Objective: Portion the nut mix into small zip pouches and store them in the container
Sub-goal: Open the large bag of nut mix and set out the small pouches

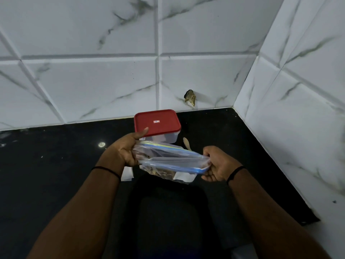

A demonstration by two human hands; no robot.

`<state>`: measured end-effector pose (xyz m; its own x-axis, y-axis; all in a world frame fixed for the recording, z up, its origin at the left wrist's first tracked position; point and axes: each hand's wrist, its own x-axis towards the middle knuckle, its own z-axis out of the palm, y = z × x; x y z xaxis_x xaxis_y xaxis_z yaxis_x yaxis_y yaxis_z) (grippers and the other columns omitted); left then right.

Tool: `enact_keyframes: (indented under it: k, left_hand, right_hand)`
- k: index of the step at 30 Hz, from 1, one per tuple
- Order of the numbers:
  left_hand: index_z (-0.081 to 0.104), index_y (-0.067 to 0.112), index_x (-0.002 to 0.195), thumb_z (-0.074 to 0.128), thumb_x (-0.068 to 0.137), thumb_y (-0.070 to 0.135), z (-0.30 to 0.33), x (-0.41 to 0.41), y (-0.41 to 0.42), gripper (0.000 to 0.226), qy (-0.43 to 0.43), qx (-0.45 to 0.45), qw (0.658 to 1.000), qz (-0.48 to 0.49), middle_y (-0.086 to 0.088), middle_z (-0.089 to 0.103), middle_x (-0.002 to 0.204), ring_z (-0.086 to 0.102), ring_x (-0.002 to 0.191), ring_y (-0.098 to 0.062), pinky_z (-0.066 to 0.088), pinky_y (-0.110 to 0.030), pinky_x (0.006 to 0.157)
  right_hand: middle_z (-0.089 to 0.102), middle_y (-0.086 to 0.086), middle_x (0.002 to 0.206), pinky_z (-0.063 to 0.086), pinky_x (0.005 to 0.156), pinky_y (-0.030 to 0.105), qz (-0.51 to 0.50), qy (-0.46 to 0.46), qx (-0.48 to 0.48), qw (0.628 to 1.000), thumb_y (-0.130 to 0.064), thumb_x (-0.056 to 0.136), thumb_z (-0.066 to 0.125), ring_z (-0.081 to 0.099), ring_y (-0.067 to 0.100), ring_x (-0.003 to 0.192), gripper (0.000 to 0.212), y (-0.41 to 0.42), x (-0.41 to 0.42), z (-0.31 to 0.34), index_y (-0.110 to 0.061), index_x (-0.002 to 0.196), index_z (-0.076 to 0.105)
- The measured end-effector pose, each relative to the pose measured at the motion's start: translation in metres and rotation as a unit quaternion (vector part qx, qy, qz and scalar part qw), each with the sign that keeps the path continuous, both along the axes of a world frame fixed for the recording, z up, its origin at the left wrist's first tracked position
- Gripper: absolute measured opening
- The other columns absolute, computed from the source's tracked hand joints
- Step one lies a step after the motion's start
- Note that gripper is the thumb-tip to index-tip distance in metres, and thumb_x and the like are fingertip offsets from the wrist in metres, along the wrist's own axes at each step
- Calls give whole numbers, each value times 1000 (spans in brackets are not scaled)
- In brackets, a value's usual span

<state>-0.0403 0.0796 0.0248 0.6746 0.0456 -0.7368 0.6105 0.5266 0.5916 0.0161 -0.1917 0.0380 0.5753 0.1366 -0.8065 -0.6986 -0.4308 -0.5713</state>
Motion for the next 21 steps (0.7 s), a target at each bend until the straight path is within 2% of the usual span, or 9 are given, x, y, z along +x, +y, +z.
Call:
enact_keyframes:
  k: [3, 5, 8, 10, 13, 15, 18, 19, 21]
  left_hand:
    - [68, 2, 78, 77, 78, 43, -4, 5, -2, 42, -4, 10, 1000, -1, -13, 68, 73, 60, 64, -24, 51, -33, 63]
    - [60, 8, 81, 79, 76, 38, -9, 8, -6, 36, -18, 31, 999, 5, -9, 64, 66, 56, 58, -20, 47, -30, 57]
    - [59, 11, 79, 74, 84, 35, -10, 12, -19, 29, -40, 75, 996, -20, -7, 63, 60, 57, 46, -18, 52, -31, 54]
    - [60, 11, 83, 74, 84, 38, -11, 17, -22, 30, -49, 103, 993, -30, -6, 63, 63, 55, 48, -18, 49, -34, 60]
    - [63, 10, 90, 79, 73, 47, -10, 24, -21, 44, -61, 131, 988, -45, -8, 62, 74, 52, 61, -19, 45, -33, 65]
    - [64, 10, 86, 77, 75, 49, -5, 27, -25, 42, -80, 133, 986, -59, -8, 62, 74, 53, 59, -19, 46, -31, 61]
    - [63, 12, 87, 65, 88, 55, -3, 33, -31, 43, -119, 202, 969, -77, -6, 56, 74, 47, 56, -15, 40, -28, 57]
    - [63, 12, 92, 61, 90, 57, -3, 35, -32, 45, -140, 238, 958, -76, -7, 58, 78, 51, 61, -17, 43, -31, 61]
    - [61, 13, 89, 59, 92, 57, -5, 40, -34, 44, -183, 319, 928, -66, -9, 63, 85, 61, 75, -25, 52, -41, 74]
  right_hand:
    - [57, 10, 76, 46, 63, 30, 61, -59, -70, 994, -31, 96, 43, 51, 18, 66, 30, -10, 4, -8, -6, 88, 58]
    - [55, 8, 73, 42, 64, 29, 141, -99, -123, 977, -27, 96, 46, 47, 16, 64, 24, -13, 10, -11, -9, 85, 58]
    - [65, 8, 87, 49, 74, 29, 322, -194, -256, 891, -29, 94, 57, 59, 18, 76, 20, -10, 19, -18, -11, 89, 64]
    - [65, 7, 88, 52, 77, 33, 314, -305, -317, 842, -32, 89, 60, 64, 22, 83, 20, -3, 18, -17, -13, 87, 64]
    - [58, 1, 76, 52, 73, 38, 274, -436, -244, 822, -30, 91, 53, 63, 23, 78, 24, 15, 12, -6, -13, 76, 58]
    - [60, 1, 75, 52, 75, 37, 287, -437, -149, 839, -36, 92, 57, 61, 18, 74, 32, 31, 5, -2, -10, 74, 58]
    - [60, 4, 61, 43, 109, 37, 284, -460, -88, 836, -21, 94, 60, 62, 18, 68, 37, 47, -4, -15, -9, 60, 55]
    - [61, 6, 62, 42, 110, 37, 262, -464, -89, 841, -16, 96, 57, 64, 20, 70, 38, 50, -4, -23, -8, 59, 53]
    - [68, 10, 85, 52, 89, 39, 214, -444, -107, 864, -18, 99, 52, 66, 25, 90, 28, 53, -2, -26, -4, 77, 61]
